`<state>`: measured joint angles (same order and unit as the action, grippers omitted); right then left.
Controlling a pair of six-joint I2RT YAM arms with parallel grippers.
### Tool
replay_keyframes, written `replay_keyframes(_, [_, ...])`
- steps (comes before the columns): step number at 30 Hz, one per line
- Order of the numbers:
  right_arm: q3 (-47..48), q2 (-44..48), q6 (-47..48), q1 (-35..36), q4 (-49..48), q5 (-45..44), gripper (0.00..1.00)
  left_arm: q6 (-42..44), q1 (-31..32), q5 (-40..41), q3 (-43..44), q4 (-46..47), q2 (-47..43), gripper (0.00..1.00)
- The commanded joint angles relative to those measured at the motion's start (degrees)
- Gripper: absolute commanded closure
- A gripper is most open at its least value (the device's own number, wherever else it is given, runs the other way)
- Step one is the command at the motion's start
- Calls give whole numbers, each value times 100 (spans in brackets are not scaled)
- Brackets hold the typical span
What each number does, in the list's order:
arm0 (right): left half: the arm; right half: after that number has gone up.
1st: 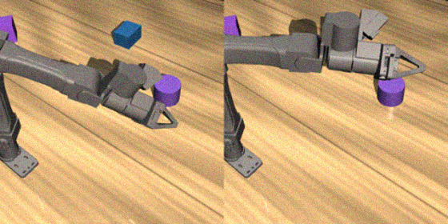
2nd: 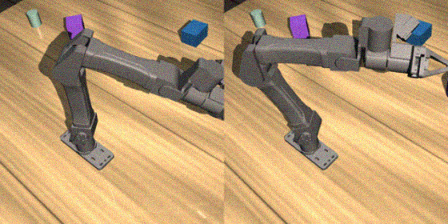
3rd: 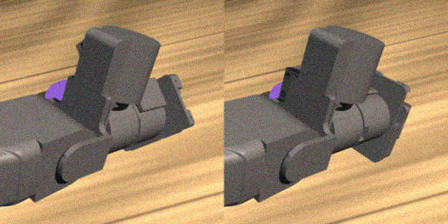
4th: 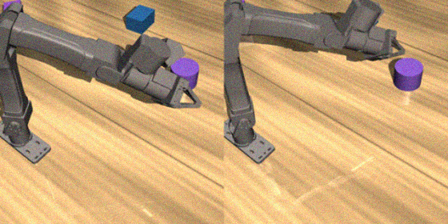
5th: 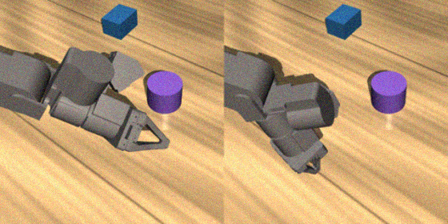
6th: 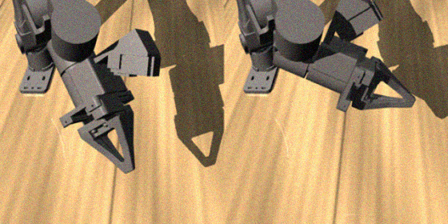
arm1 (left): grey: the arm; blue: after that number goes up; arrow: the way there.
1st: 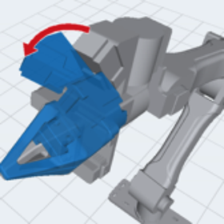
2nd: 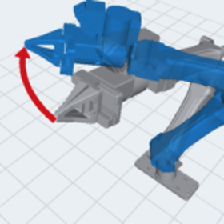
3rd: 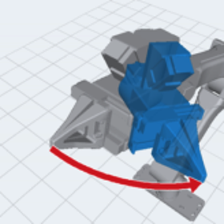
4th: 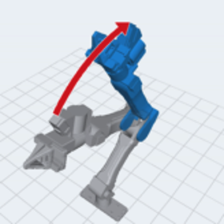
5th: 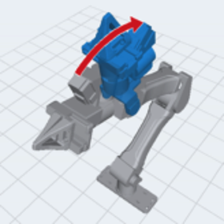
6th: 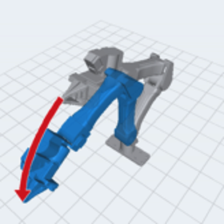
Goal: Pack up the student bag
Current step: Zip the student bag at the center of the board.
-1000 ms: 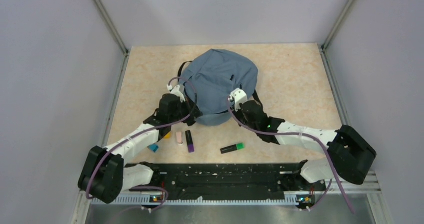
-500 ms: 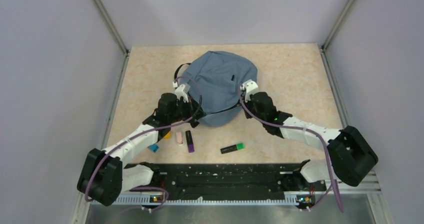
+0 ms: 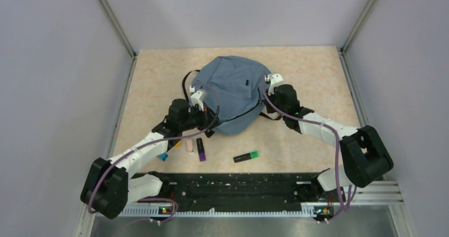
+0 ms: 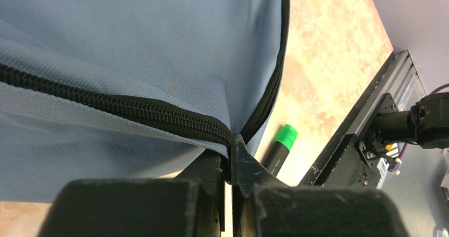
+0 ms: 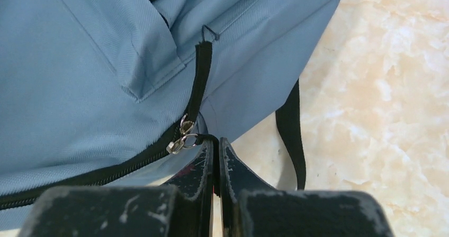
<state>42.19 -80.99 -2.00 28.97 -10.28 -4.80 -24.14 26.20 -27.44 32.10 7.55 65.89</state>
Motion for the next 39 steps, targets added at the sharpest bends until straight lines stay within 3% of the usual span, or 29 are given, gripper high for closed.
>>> replay_keyframes(1, [480,-308,165,-455,-261,-526,100,404,58,-633,137,-43,-305,100])
replay_keyframes(8, [855,-542,165,-546,-219,-416,100,497,75,-453,169,-357,-321,100])
replay_keyframes(13, [845,-256,169,-549,20,-417,100,192,65,365,310,-648,-287,100])
replay_keyframes(16, [896,-70,171,-546,259,-445,60,-109,61,697,480,-736,-222,99])
replay_keyframes(18, [955,4,141,-556,331,-525,43,-341,53,837,557,-738,-236,65])
replay_keyframes(19, [1010,13,74,-590,384,-581,39,-445,56,936,573,-738,-280,52])
replay_keyframes(21, [1148,-22,-71,-688,377,-539,36,-734,50,1290,585,-738,-452,35])
replay_keyframes(27, [1980,-738,-32,-1005,452,183,33,-1324,-73,2162,391,-1062,-954,24])
replay_keyframes(30, [2729,-1327,83,-1092,670,582,25,-1526,-251,2047,209,-1053,-1018,23])
replay_keyframes(39, [4221,-2847,1191,-1135,1294,1932,25,-2031,-576,1561,-241,-389,-867,20])
